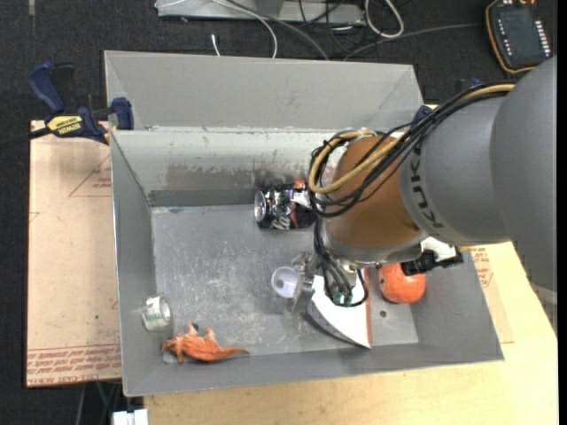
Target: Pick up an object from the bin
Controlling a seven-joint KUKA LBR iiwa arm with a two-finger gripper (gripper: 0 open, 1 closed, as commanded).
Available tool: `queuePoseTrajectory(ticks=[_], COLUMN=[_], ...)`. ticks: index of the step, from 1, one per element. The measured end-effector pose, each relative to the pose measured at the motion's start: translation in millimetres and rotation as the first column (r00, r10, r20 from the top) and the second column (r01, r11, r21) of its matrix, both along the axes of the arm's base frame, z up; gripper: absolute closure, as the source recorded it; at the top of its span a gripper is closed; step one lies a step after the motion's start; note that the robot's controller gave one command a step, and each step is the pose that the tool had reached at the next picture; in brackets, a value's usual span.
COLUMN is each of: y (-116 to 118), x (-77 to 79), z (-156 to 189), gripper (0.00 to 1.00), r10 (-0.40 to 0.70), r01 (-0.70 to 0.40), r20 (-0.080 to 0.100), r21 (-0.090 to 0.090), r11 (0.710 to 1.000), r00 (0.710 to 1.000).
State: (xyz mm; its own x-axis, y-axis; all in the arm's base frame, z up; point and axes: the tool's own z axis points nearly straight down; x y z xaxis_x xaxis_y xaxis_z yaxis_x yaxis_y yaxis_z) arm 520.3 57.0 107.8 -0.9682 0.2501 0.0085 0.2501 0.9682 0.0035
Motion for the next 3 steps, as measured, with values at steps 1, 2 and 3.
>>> queuePoseTrajectory(ticks=[1, 2, 3], y=[0.4, 0.5, 0.4], x=[1.8, 2.0, 1.8], z=[29.5, 45.0, 60.9], gripper=[1.0, 1.0, 1.0], r10=[0.001, 0.001, 0.002], r01=[-0.001, -0.001, -0.002], r20=[0.006, 0.007, 0.006], r21=[0.001, 0.002, 0.002], r11=[1.0, 1.0, 1.0], r00=[1.0, 1.0, 1.0])
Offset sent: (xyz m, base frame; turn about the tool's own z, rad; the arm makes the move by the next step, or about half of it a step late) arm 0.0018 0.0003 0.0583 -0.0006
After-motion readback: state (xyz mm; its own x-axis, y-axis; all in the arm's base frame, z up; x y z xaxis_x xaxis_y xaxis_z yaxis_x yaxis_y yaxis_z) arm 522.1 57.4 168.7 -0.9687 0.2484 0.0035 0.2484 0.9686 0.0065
